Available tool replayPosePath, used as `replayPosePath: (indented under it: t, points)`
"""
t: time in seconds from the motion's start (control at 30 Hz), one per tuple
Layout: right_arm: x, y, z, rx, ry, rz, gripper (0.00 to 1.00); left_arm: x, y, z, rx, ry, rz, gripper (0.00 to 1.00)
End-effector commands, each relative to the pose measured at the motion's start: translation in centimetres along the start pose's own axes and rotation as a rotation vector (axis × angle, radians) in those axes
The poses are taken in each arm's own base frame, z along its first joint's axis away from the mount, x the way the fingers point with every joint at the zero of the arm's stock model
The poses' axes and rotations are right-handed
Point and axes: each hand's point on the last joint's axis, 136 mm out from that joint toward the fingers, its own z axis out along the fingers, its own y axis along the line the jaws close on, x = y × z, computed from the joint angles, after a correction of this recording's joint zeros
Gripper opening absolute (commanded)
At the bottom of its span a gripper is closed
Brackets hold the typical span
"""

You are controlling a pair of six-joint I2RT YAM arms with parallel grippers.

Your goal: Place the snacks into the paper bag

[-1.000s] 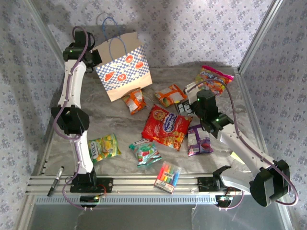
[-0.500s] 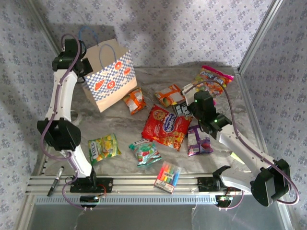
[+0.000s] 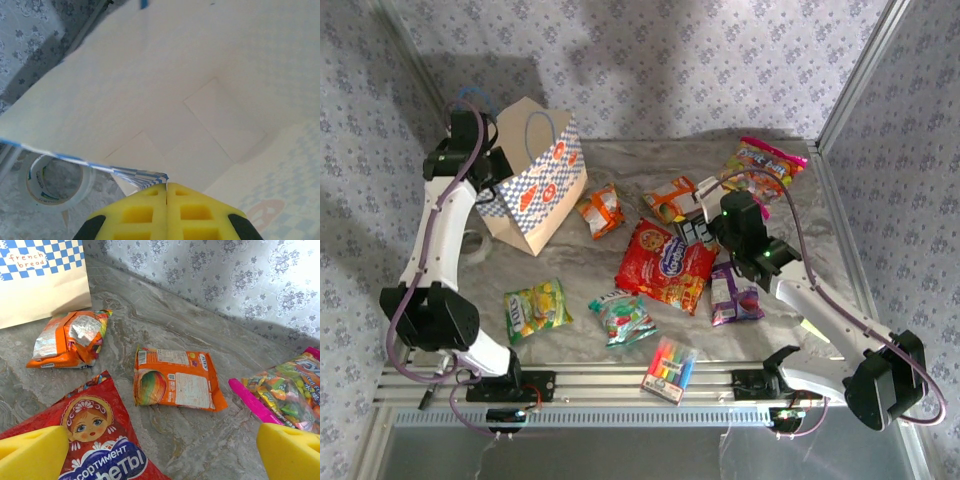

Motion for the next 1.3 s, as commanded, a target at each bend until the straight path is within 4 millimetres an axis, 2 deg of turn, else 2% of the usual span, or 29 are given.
replayPosePath:
  t: [0.0,0.6,0.77,0.9,1.27]
  points:
    - [-0.6,0.4,-0.4,-0.011,-0.018,0.022,0.98,0.8,-1.6,-1.2,0.069,0.005,0.000,0.00]
    - [0.0,1.1,-0.9,-0.026,-0.021,0.010,0.98,3.7,-6.2,-3.6,0.194,0.041,0.028,0.00]
    - [0.2,1.2,-0.9,-0.026,-0.019,0.007,0.98,4.4,-7.7,-4.5,0.228,0.048,0.045,0.04]
    - [0.5,1.2,-0.9,-0.027,-0.016,0.010,0.98,5.6,-8.4,-3.9,0.250,0.097,0.046,0.05]
    - [1.2,1.0,-1.1,-0.016,-0.002,0.008,0.98,7.2,-8.2,-2.2,0.239,0.134,0.016,0.07]
